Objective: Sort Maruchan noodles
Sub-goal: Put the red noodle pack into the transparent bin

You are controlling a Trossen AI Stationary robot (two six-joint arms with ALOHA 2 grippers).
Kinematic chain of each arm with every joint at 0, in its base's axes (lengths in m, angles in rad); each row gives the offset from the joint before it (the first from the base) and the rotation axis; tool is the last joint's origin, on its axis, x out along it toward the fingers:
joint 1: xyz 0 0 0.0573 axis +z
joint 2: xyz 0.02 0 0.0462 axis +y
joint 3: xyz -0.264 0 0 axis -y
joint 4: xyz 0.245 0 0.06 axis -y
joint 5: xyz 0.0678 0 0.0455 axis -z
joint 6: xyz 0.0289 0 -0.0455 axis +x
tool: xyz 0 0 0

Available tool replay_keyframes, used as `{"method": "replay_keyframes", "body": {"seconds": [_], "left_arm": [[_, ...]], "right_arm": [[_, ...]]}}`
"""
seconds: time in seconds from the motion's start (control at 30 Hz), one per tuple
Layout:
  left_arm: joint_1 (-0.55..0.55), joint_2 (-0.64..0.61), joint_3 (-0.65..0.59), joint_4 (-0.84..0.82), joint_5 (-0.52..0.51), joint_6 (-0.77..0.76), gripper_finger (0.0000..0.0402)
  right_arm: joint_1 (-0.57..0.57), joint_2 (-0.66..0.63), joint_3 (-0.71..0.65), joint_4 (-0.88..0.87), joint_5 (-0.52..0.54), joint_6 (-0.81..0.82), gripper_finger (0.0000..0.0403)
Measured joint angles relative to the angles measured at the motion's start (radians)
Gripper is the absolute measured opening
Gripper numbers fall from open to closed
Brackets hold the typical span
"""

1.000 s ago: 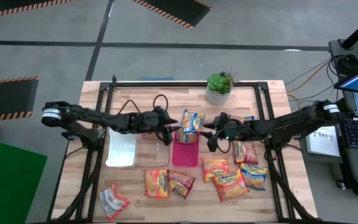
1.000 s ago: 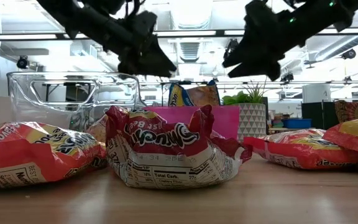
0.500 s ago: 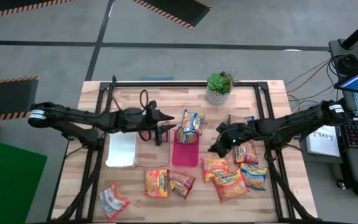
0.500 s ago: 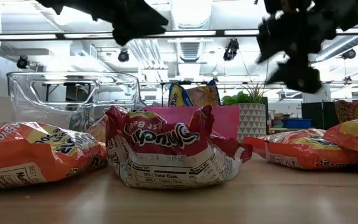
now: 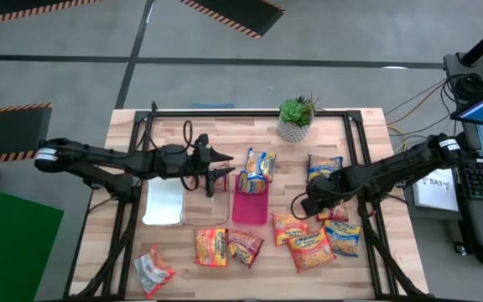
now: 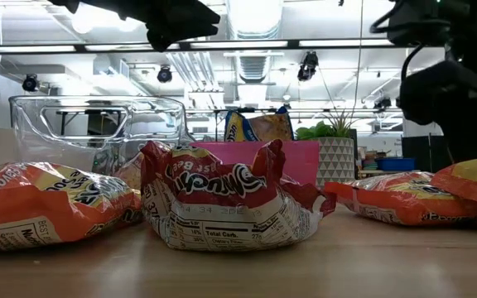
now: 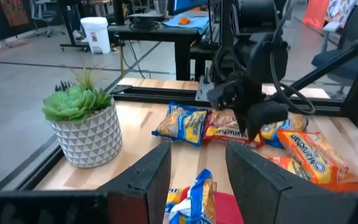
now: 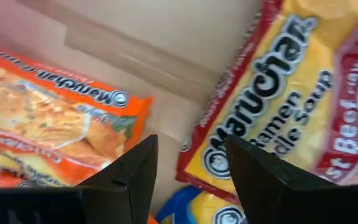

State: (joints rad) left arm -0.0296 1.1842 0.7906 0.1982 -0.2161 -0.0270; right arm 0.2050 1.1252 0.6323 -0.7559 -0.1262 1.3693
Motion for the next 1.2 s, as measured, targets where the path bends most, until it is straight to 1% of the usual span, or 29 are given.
{"method": "replay_keyframes", "body": {"seconds": [0.17,0.23,0.3,0.37,0.4,0.47,0.63,0.8,0.9,1.0,1.2], "left_arm": [[0.000,0.004,0.000,0.002,0.000,0.000,0.0137],[0.000,0.004,0.000,0.003,0.000,0.000,0.0137],[0.000,0.004,0.000,0.006,-0.001,0.000,0.0137],[0.000,0.004,0.000,0.015,-0.001,0.000,0.0137],[0.000,0.004,0.000,0.013,-0.001,0.000,0.0137],[0.000,0.007,0.000,0.011,-0.001,0.000,0.0137],[0.000,0.008,0.000,0.011,-0.002,0.009,0.0137],[0.000,0.008,0.000,0.011,-0.002,0.018,0.0137],[0.000,0.008,0.000,0.011,-0.002,0.018,0.0137],[0.000,0.008,0.000,0.012,-0.002,0.018,0.0137],[0.000,0.008,0.000,0.019,-0.002,0.008,0.0137]], "right_arm": [[0.000,-0.003,0.000,-0.020,0.017,-0.005,0.0178],[0.000,-0.005,0.013,-0.061,0.034,-0.009,0.0178],[0.000,-0.005,0.045,-0.114,0.069,-0.016,0.0178],[0.000,-0.005,0.074,-0.172,0.131,-0.020,0.0178],[0.000,-0.003,0.081,-0.178,0.163,-0.026,0.0178],[-0.001,0.006,0.087,-0.164,0.183,-0.032,0.0178],[0.000,0.104,0.075,-0.154,0.206,-0.039,0.0178],[0.000,0.225,0.076,-0.098,0.209,-0.106,0.0178],[0.000,0.282,0.091,-0.095,0.210,-0.135,0.0173],[0.000,0.316,0.106,-0.099,0.228,-0.159,0.0141],[0.000,0.319,0.127,-0.096,0.235,-0.204,0.0033]]}}
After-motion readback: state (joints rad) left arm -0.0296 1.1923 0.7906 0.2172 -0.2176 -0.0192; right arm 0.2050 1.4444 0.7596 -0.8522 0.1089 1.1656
